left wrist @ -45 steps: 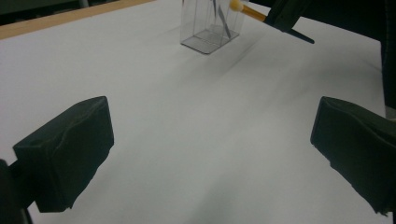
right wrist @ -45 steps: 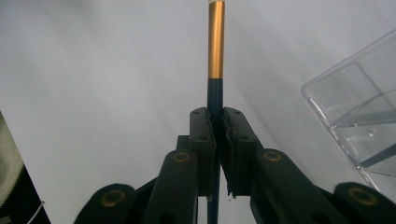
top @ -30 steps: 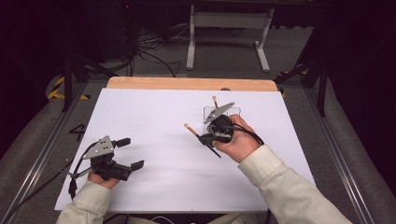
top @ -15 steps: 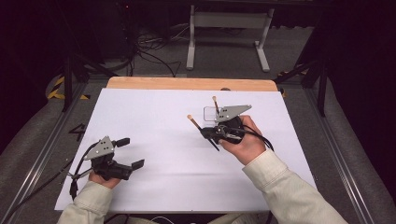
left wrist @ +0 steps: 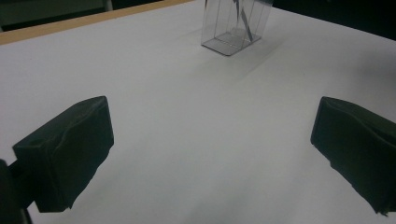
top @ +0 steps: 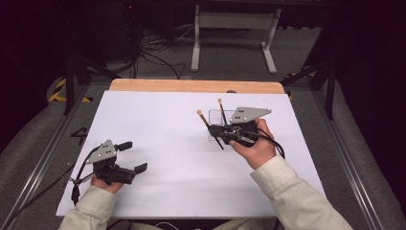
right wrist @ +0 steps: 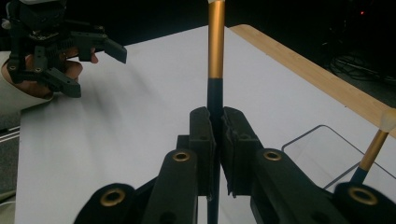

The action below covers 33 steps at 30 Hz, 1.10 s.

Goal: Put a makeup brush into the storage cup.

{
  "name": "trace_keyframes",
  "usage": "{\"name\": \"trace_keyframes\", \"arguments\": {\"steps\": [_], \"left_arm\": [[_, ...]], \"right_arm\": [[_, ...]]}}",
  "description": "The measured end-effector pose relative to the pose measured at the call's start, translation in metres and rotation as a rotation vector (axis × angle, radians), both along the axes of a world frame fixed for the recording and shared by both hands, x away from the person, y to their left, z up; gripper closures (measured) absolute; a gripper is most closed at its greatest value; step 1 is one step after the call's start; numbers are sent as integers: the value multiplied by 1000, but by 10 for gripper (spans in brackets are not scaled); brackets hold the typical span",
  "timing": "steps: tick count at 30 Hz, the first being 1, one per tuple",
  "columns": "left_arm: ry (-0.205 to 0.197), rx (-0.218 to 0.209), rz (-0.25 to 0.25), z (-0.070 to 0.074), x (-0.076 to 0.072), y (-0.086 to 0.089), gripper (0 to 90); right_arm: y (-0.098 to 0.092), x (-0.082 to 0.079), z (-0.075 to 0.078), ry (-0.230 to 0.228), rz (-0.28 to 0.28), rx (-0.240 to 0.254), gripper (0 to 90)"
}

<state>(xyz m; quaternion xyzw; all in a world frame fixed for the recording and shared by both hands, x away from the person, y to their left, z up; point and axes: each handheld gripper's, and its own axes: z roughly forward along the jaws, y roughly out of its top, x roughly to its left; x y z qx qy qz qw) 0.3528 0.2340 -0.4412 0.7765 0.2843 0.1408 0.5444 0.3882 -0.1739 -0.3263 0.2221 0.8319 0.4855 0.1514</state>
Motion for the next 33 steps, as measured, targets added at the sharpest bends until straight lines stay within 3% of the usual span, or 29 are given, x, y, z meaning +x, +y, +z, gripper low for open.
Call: {"name": "trace_keyframes", "arguments": {"steps": [6, 11, 27, 33], "left_arm": [[-1, -11, 2, 0, 0, 2, 0], [-2, -22, 11, -1, 0, 2, 0], [-5, -26, 14, -1, 0, 2, 0], [-5, -23, 10, -1, 0, 2, 0]], "right_arm": [[-6, 0, -2, -5, -21, 50, 838], [-14, -1, -2, -46, -41, 103, 838], [-29, 3, -7, -113, -115, 208, 838], [-32, 5, -7, -125, -138, 225, 839]]}}
